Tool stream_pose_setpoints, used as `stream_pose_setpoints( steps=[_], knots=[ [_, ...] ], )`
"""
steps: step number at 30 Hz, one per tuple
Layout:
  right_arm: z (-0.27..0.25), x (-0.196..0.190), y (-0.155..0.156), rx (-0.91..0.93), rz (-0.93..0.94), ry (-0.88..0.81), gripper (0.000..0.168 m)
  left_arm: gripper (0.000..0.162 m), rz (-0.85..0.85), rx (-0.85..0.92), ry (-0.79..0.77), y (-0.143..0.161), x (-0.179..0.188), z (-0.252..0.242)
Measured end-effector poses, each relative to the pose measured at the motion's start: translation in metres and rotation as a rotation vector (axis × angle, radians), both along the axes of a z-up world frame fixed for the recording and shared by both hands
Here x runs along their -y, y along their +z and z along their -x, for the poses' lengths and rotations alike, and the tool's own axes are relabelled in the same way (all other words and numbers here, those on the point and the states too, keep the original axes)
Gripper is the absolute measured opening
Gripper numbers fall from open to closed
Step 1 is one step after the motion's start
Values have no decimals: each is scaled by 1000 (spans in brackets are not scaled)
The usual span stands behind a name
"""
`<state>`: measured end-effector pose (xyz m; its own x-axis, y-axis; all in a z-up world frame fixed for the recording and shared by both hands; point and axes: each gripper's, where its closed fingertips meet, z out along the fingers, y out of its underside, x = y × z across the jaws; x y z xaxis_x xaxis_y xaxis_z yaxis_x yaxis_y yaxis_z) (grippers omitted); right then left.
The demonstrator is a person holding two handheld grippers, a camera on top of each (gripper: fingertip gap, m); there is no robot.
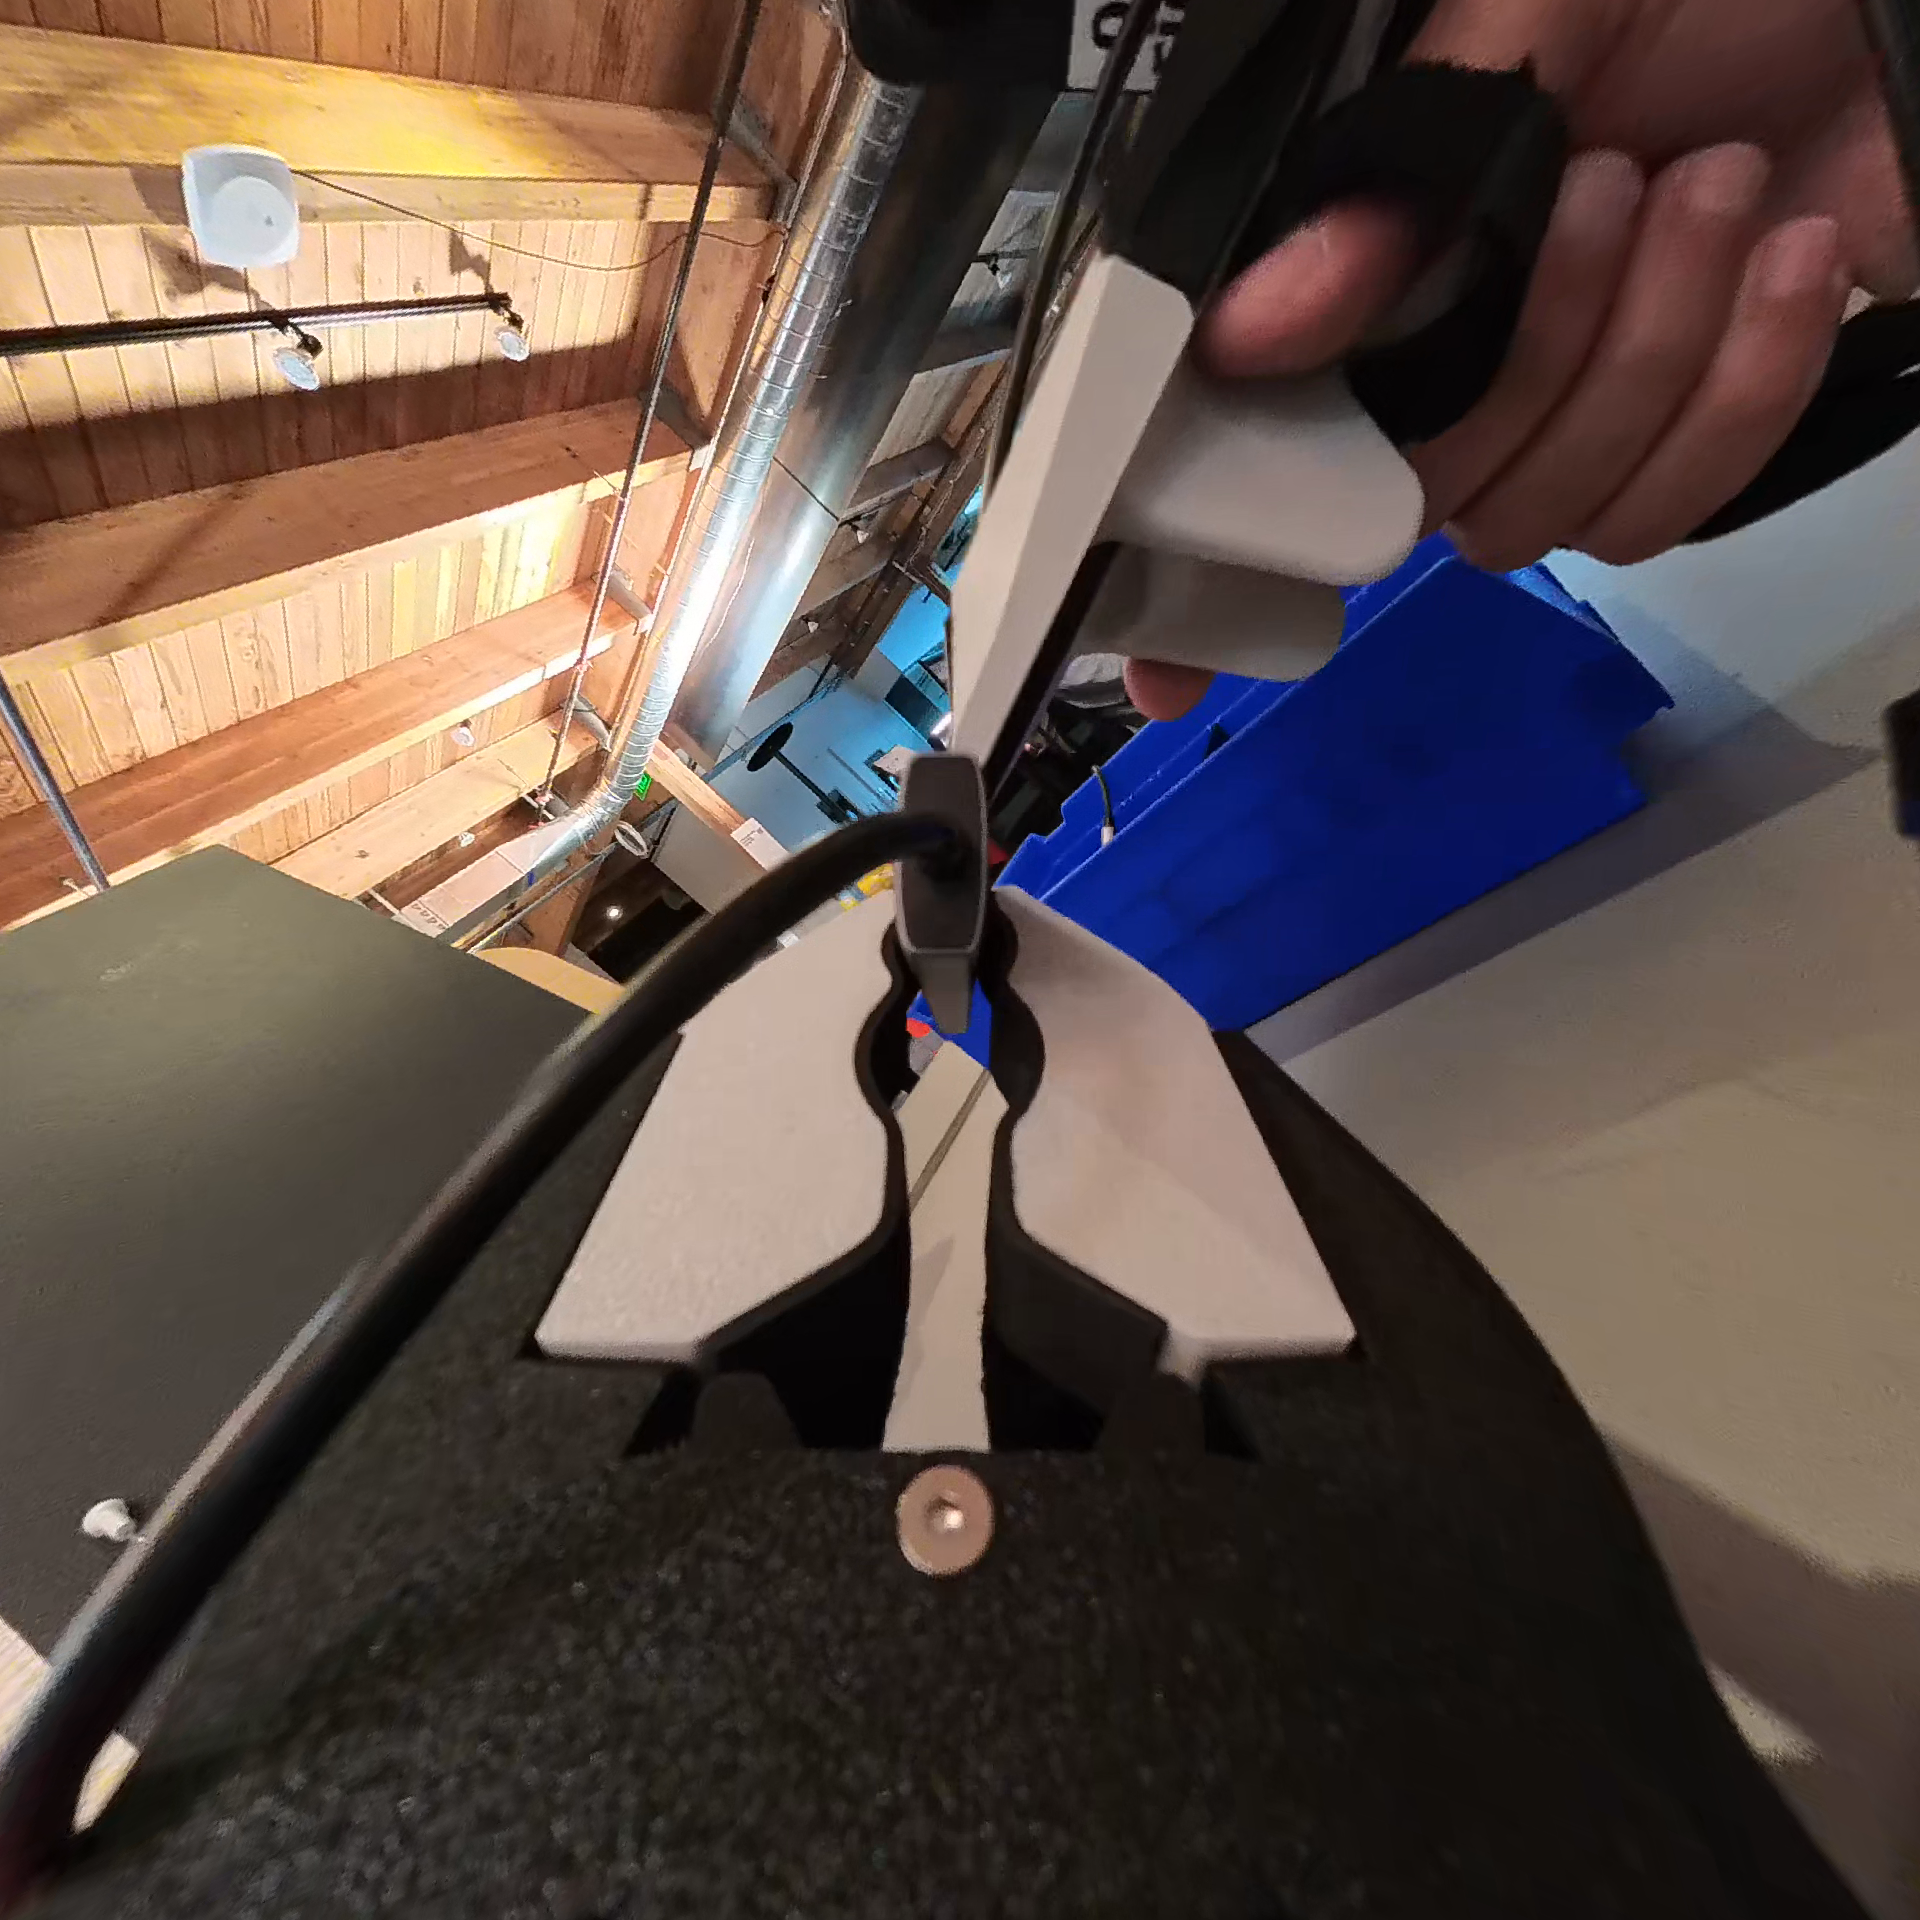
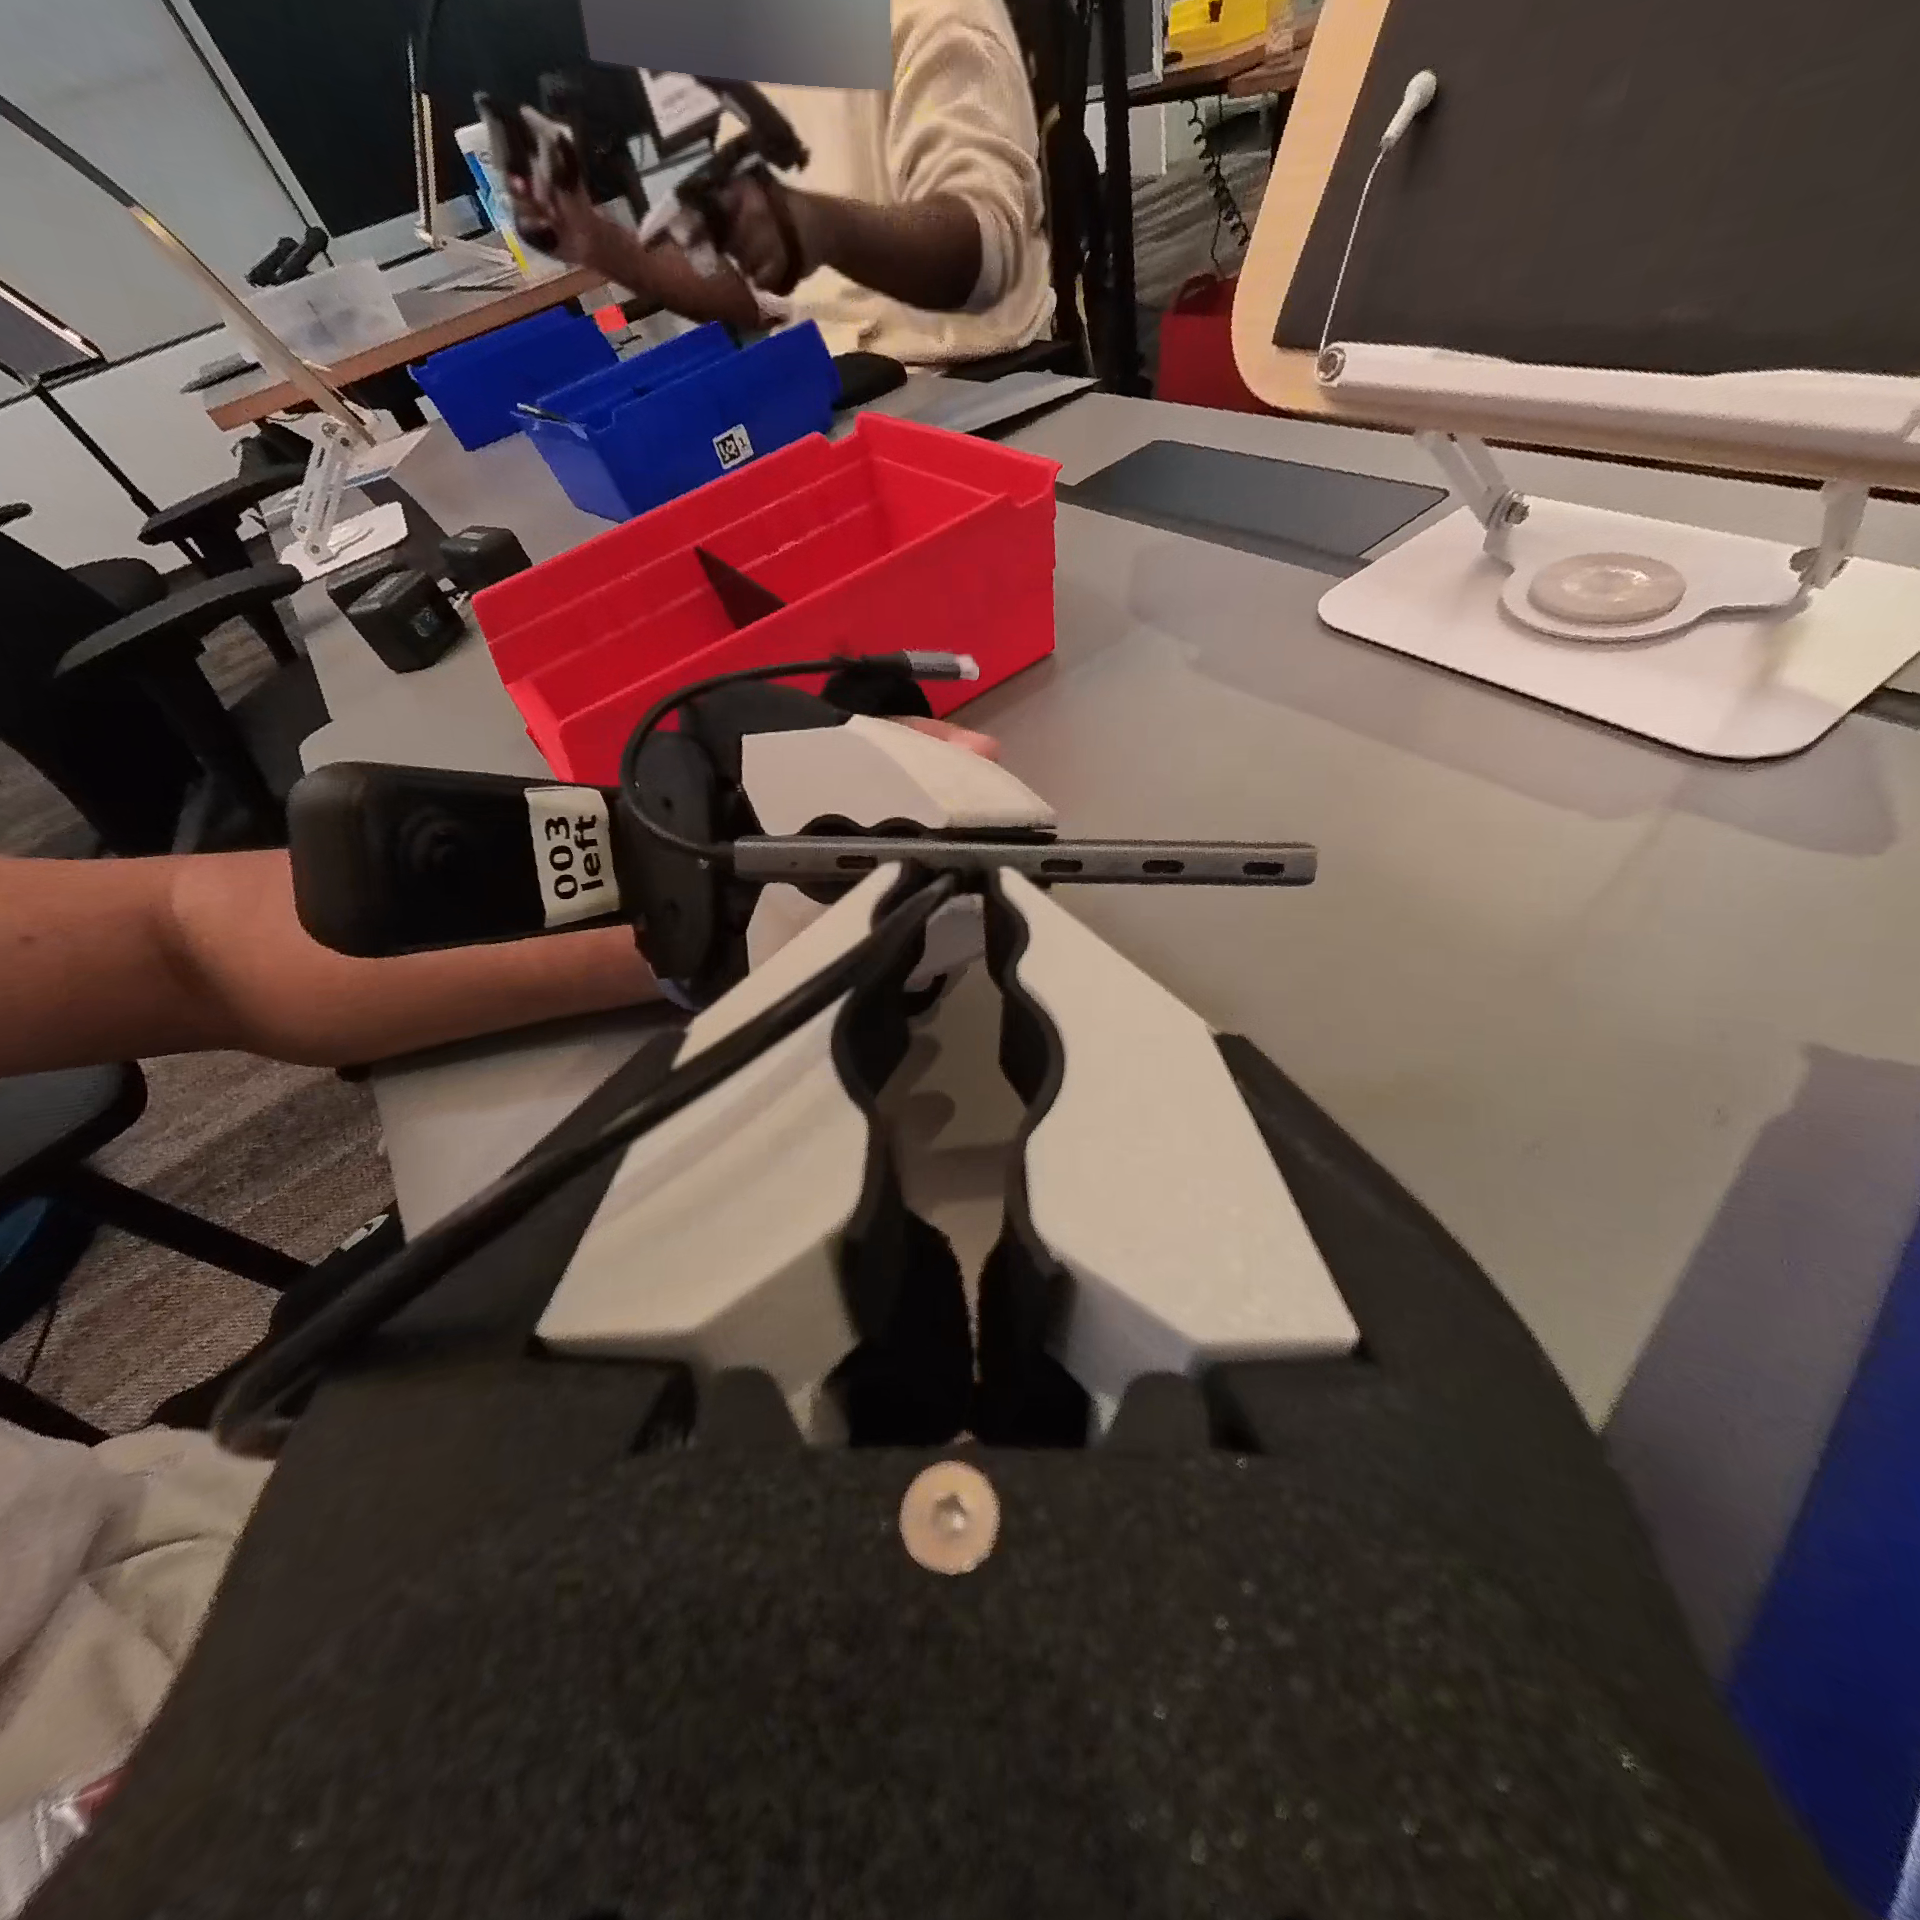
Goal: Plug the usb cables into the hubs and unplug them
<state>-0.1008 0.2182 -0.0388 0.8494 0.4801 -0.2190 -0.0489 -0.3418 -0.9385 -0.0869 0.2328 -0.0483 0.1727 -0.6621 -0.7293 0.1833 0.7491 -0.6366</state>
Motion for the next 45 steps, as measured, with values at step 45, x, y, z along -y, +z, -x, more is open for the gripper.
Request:
stream_pose_setpoints(
  steps=[45],
  knots=[
    [-18,5,-40,142,75,-142,17,10,267,-104,162,-21,-69,-2]
  ],
)
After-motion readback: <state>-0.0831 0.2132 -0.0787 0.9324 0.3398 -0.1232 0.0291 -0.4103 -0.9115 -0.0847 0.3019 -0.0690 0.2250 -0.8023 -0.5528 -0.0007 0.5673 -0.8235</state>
